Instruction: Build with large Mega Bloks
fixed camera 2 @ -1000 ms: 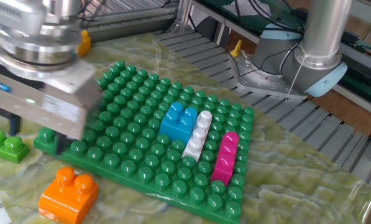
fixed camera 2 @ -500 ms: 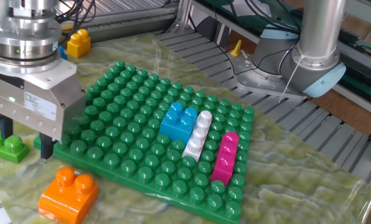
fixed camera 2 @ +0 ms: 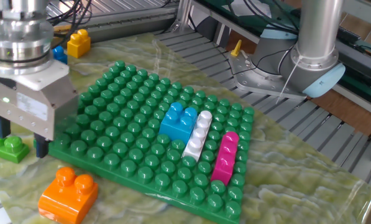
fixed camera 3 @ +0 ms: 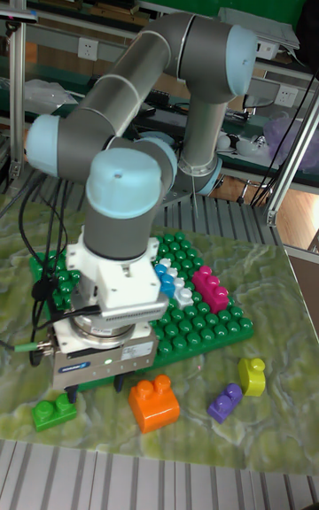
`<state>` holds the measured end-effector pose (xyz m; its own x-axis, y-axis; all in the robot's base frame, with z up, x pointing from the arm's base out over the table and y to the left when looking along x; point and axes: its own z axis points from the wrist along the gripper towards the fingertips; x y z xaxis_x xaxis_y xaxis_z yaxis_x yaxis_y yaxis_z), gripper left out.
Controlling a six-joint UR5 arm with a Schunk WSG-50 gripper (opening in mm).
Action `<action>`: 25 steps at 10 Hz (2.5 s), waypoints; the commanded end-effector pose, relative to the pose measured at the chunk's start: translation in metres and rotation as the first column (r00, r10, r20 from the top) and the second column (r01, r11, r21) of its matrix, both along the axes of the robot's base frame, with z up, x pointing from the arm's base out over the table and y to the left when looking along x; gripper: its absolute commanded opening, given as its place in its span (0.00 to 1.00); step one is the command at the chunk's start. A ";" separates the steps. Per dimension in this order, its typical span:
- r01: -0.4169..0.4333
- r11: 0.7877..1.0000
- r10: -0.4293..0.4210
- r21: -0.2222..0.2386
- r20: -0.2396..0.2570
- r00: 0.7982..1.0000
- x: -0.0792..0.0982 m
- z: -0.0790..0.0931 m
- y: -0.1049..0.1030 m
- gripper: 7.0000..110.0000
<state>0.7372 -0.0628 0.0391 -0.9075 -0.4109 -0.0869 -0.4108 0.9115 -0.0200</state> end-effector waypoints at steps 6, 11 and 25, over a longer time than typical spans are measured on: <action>-0.082 0.994 0.084 -0.077 0.028 0.996 0.021 -0.015 -0.047 0.57; -0.084 0.996 0.084 -0.016 0.002 0.996 0.029 -0.022 -0.038 0.79; -0.091 0.996 0.091 0.004 -0.062 0.994 0.012 -0.040 -0.043 0.57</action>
<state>0.7477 -0.1088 0.0011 -0.8648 -0.5017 -0.0190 -0.5016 0.8650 -0.0100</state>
